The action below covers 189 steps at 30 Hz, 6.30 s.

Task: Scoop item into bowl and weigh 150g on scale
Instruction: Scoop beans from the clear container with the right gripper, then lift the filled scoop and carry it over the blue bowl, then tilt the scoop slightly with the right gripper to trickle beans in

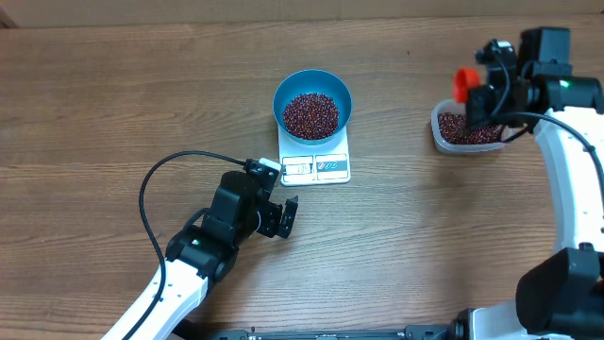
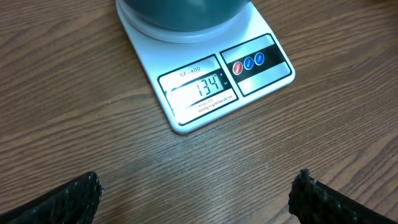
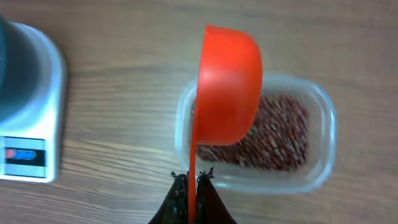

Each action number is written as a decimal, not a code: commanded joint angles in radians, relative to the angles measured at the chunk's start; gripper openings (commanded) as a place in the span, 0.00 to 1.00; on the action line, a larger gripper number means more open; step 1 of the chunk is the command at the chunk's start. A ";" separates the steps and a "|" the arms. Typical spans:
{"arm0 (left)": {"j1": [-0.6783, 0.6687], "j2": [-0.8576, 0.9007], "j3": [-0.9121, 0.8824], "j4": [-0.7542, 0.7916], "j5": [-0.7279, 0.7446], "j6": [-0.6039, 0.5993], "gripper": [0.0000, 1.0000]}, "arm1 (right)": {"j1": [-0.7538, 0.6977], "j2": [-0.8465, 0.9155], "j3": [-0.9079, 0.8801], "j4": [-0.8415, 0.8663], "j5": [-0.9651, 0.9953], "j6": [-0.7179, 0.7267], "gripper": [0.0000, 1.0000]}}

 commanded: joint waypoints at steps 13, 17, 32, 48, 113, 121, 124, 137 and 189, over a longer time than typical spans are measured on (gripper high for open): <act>0.004 0.006 -0.004 0.000 -0.007 -0.014 0.99 | -0.076 0.134 -0.116 0.063 0.012 0.000 0.04; 0.004 0.006 -0.004 0.000 -0.007 -0.014 1.00 | -0.076 0.148 -0.126 0.080 -0.006 0.000 0.04; 0.004 0.006 -0.004 0.000 -0.007 -0.014 1.00 | -0.053 0.186 -0.142 0.100 -0.088 -0.034 0.04; 0.004 0.006 -0.004 0.000 -0.007 -0.014 0.99 | -0.039 0.186 -0.142 0.071 -0.181 -0.034 0.04; 0.004 0.006 -0.004 0.000 -0.007 -0.014 1.00 | 0.082 0.185 0.087 -0.062 -0.784 0.036 0.04; 0.004 0.006 -0.004 0.000 -0.007 -0.014 1.00 | 0.237 0.185 0.092 0.082 -0.699 0.161 0.04; 0.004 0.006 -0.004 0.001 -0.007 -0.014 1.00 | 0.288 0.185 0.092 0.109 -0.649 0.166 0.04; 0.004 0.006 -0.004 0.000 -0.007 -0.014 1.00 | 0.428 0.183 0.099 0.183 -0.382 0.214 0.04; 0.004 0.006 -0.004 0.000 -0.007 -0.014 0.99 | 0.536 0.183 0.142 0.179 -0.042 0.122 0.04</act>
